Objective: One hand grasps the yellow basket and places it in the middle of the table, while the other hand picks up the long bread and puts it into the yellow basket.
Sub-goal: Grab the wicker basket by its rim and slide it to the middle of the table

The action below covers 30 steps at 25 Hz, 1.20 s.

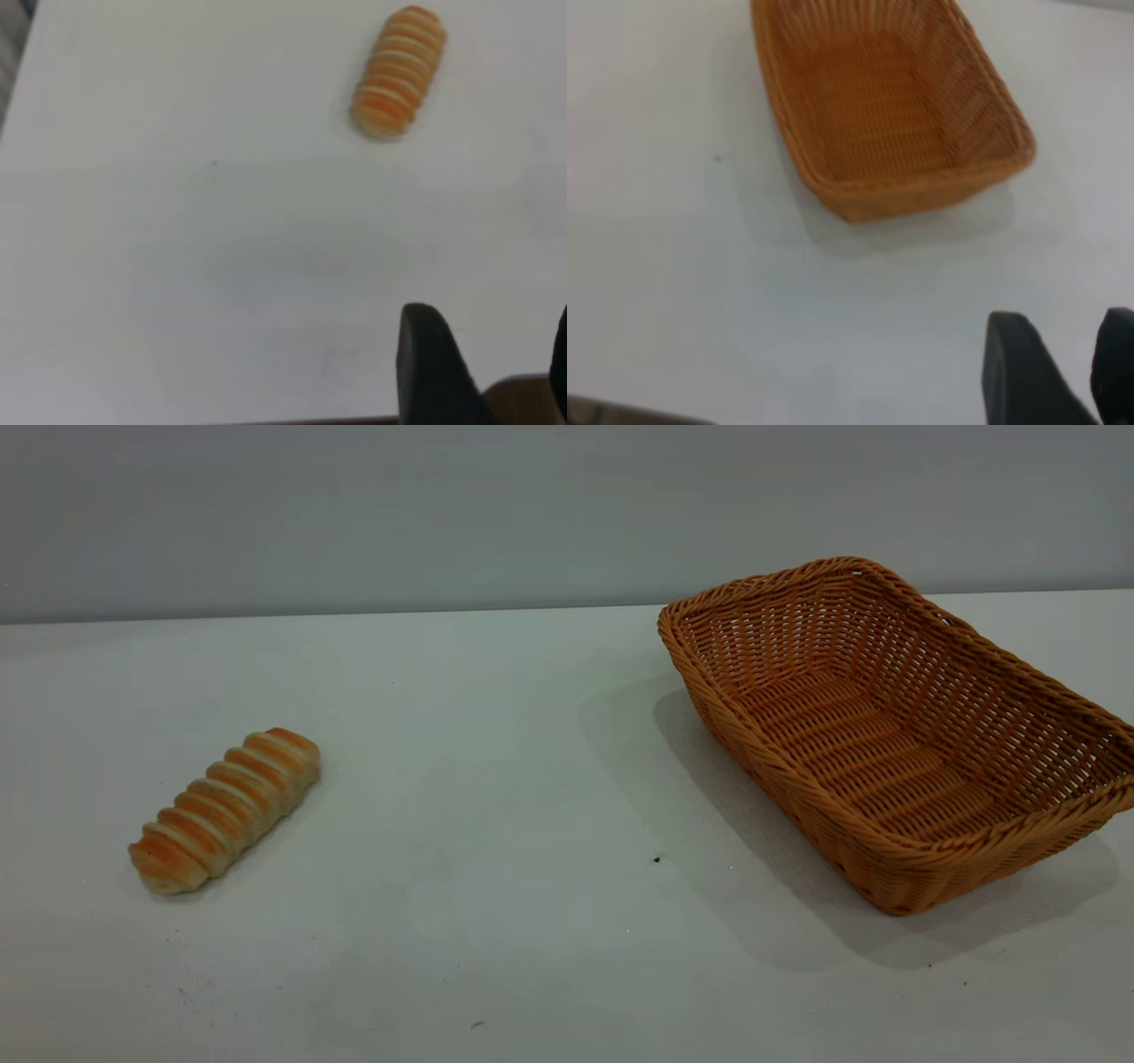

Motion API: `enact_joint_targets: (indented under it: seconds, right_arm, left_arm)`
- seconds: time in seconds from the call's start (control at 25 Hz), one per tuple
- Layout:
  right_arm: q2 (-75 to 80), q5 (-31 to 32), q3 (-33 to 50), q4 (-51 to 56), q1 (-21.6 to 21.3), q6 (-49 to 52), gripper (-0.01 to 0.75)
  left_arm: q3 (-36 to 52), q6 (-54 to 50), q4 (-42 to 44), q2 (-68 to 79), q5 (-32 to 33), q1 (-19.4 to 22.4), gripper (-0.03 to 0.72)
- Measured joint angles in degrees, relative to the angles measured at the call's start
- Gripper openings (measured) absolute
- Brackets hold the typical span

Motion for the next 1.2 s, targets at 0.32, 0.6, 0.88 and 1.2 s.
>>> enact_joint_targets:
  seconds: [0.32,0.6,0.88,1.2]
  right_arm:
    - [3.3,-2.4,0.0,4.2,0.8,2.3,0.241]
    - [13.4,-12.0,0.0,13.4,0.8,2.5,0.326]
    - [32.2,-23.0,0.0,30.0,0.8,-3.3,0.387]
    - [57.0,-28.0,0.0,41.5,0.8,-16.2,0.391]
  left_arm:
    - [-2.5,6.0,-1.4,7.8,-0.6,-5.8,0.383]
    - [-8.0,8.4,-2.8,20.9,-7.9,-6.2,0.383]
    - [-11.3,12.6,-9.0,38.0,-21.1,-6.2,0.383]
    - [-19.5,27.7,-12.9,58.6,-27.9,-6.2,0.383]
